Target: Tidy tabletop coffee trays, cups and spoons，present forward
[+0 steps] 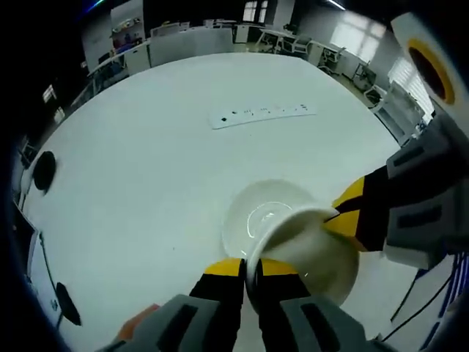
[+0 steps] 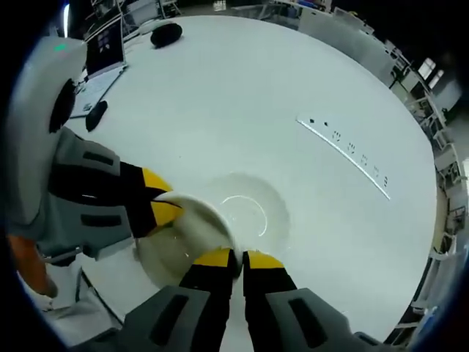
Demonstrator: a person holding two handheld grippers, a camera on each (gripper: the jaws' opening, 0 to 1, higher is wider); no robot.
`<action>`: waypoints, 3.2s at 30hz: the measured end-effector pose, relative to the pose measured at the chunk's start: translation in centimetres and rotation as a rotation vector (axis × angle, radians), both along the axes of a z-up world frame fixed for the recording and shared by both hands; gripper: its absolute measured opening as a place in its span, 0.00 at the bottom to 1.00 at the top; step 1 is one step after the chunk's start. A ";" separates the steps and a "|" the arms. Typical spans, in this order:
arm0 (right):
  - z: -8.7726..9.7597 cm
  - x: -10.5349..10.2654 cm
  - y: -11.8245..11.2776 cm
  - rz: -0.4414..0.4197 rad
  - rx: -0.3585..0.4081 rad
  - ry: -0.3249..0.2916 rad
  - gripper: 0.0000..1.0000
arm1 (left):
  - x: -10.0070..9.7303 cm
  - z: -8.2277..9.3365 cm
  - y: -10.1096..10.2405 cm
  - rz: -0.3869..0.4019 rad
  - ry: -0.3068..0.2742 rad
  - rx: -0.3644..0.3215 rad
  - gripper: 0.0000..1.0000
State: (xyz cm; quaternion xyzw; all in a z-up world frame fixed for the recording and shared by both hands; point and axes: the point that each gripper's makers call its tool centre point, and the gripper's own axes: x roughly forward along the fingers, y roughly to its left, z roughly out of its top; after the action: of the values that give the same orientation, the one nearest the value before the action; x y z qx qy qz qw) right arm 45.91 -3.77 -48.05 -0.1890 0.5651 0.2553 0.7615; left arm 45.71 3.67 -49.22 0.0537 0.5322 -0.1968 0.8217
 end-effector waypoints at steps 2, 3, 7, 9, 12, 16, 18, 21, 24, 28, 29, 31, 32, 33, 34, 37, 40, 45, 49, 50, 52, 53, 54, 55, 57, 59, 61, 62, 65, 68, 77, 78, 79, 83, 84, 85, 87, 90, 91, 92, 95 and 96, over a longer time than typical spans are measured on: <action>-0.2 0.2 -0.3 -0.009 0.005 0.003 0.06 | 0.2 -0.3 -0.2 -0.001 0.002 0.003 0.09; -0.4 0.3 -0.4 -0.018 0.010 0.005 0.06 | 0.3 -0.3 -0.2 -0.002 0.003 0.004 0.09; -1.1 0.6 -0.5 -0.029 0.015 0.015 0.06 | 1.1 -0.7 -0.4 -0.014 0.001 0.019 0.09; -1.4 0.6 -0.6 -0.035 0.017 0.019 0.06 | 1.9 -1.0 -0.6 -0.028 0.009 0.031 0.09; -1.8 0.9 -0.9 -0.045 0.017 0.017 0.06 | 2.5 -1.2 -0.9 -0.036 0.019 0.036 0.09; -2.1 1.7 -1.5 -0.063 0.021 0.024 0.06 | 2.7 -1.5 -1.2 -0.044 0.020 0.037 0.09; -2.2 1.9 -1.6 -0.067 0.029 0.026 0.06 | 2.8 -1.7 -1.3 -0.043 0.023 0.036 0.09; -2.4 2.3 -1.7 -0.068 0.040 0.028 0.06 | 2.3 -1.8 -1.3 -0.050 0.019 0.038 0.09; -2.7 3.1 -1.7 -0.073 0.046 0.043 0.06 | 2.5 -2.1 -1.5 -0.055 0.033 0.040 0.09; -3.1 2.7 -2.0 -0.078 0.047 0.047 0.06 | 3.0 -2.4 -1.7 -0.053 0.043 0.032 0.09; -3.1 2.7 -2.0 -0.074 0.045 0.045 0.06 | 3.0 -2.5 -1.7 -0.051 0.044 0.032 0.09; -3.3 3.2 -2.2 -0.070 0.043 0.045 0.06 | 3.0 -2.6 -1.8 -0.047 0.049 0.030 0.09; -3.5 2.9 -2.2 -0.077 0.044 0.053 0.06 | 3.0 -2.7 -1.9 -0.048 0.048 0.032 0.09; -3.6 2.9 -2.2 -0.078 0.047 0.054 0.06 | 3.0 -2.7 -1.9 -0.050 0.050 0.035 0.09; -3.6 2.9 -2.2 -0.080 0.051 0.055 0.06 | 3.1 -2.8 -1.9 -0.050 0.050 0.037 0.09; -3.7 2.8 -2.0 -0.083 0.058 0.054 0.06 | 3.1 -3.0 -1.8 -0.044 0.056 0.028 0.09; -3.9 3.1 -1.9 -0.081 0.065 0.047 0.06 | 3.3 -3.2 -1.8 -0.030 0.056 0.017 0.09; -4.4 3.2 -2.2 -0.082 0.063 0.030 0.07 | 4.1 -3.4 -2.1 -0.016 0.057 0.001 0.10; -4.3 3.7 -2.2 -0.081 0.077 0.021 0.07 | 4.3 -3.4 -2.2 -0.021 0.049 0.000 0.10; -4.2 3.8 -2.2 -0.080 0.077 0.016 0.07 | 4.4 -3.4 -2.3 -0.035 0.040 0.001 0.10; -4.2 3.9 -2.1 -0.075 0.074 0.008 0.07 | 4.6 -3.4 -2.3 -0.057 0.025 -0.003 0.11; -4.3 4.0 -2.1 -0.075 0.074 0.006 0.07 | 3.9 -3.4 -2.2 -0.067 0.013 -0.009 0.11; -4.2 4.0 -2.1 -0.080 0.075 0.005 0.07 | 3.6 -3.4 -2.2 -0.071 0.006 -0.014 0.11; -4.2 4.0 -2.1 -0.080 0.075 0.002 0.07 | 3.6 -3.4 -2.2 -0.079 -0.005 -0.024 0.11; -4.2 3.3 -2.2 -0.073 0.077 -0.010 0.07 | 3.5 -3.4 -2.1 -0.076 -0.008 -0.044 0.12; -4.1 3.6 -2.1 -0.060 0.083 -0.026 0.08 | 3.9 -3.4 -2.2 -0.073 -0.007 -0.070 0.12; -4.0 4.1 -2.1 -0.048 0.093 -0.045 0.08 | 4.3 -3.3 -2.2 -0.080 -0.008 -0.085 0.13; -4.0 4.3 -2.0 -0.047 0.098 -0.051 0.08 | 4.5 -3.3 -2.3 -0.098 -0.020 -0.088 0.13; -3.6 4.8 -1.8 -0.038 0.124 -0.085 0.08 | 4.4 -3.0 -2.4 -0.147 -0.058 -0.085 0.14; -3.2 5.7 -1.3 -0.032 0.152 -0.110 0.13 | 3.9 -2.7 -2.3 -0.183 -0.078 -0.084 0.15; -0.2 4.9 0.3 -0.022 0.248 -0.242 0.17 | 2.9 0.3 -2.2 -0.201 -0.194 -0.146 0.20; 0.3 4.6 0.4 -0.012 0.249 -0.281 0.17 | 2.9 0.7 -2.2 -0.202 -0.215 -0.149 0.20; 0.6 4.4 0.4 -0.010 0.255 -0.300 0.18 | 2.9 1.0 -2.1 -0.202 -0.234 -0.152 0.20; 2.9 3.6 0.9 -0.006 0.310 -0.388 0.21 | 4.7 3.2 -1.4 -0.228 -0.381 -0.180 0.25; 3.4 3.4 1.1 0.009 0.321 -0.410 0.23 | 4.8 3.7 -1.3 -0.235 -0.412 -0.191 0.27; 3.7 3.0 1.1 0.027 0.323 -0.426 0.25 | 5.3 4.1 -0.8 -0.227 -0.424 -0.192 0.28; 4.0 3.9 1.1 0.034 0.325 -0.430 0.27 | 5.5 4.7 0.0 -0.209 -0.439 -0.192 0.27; 5.0 3.1 1.5 0.034 0.372 -0.456 0.27 | 5.0 5.7 0.9 -0.202 -0.480 -0.195 0.26; 5.4 2.9 1.5 0.034 0.383 -0.467 0.27 | 4.5 5.9 1.0 -0.202 -0.488 -0.195 0.26; 5.8 3.0 1.5 0.038 0.393 -0.482 0.27 | 3.9 6.1 1.2 -0.196 -0.494 -0.200 0.26; 7.7 2.3 1.6 0.038 0.442 -0.543 0.28 | 1.1 7.1 1.9 -0.191 -0.535 -0.215 0.26; 8.5 2.1 1.7 0.032 0.467 -0.564 0.28 | 0.6 7.5 2.1 -0.188 -0.552 -0.220 0.26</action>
State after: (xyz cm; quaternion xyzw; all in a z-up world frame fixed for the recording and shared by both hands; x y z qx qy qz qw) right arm 47.96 -2.08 -39.54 -0.0818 0.2561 0.3274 0.9058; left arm 46.30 5.79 -41.69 0.0648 0.2570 -0.3061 0.9144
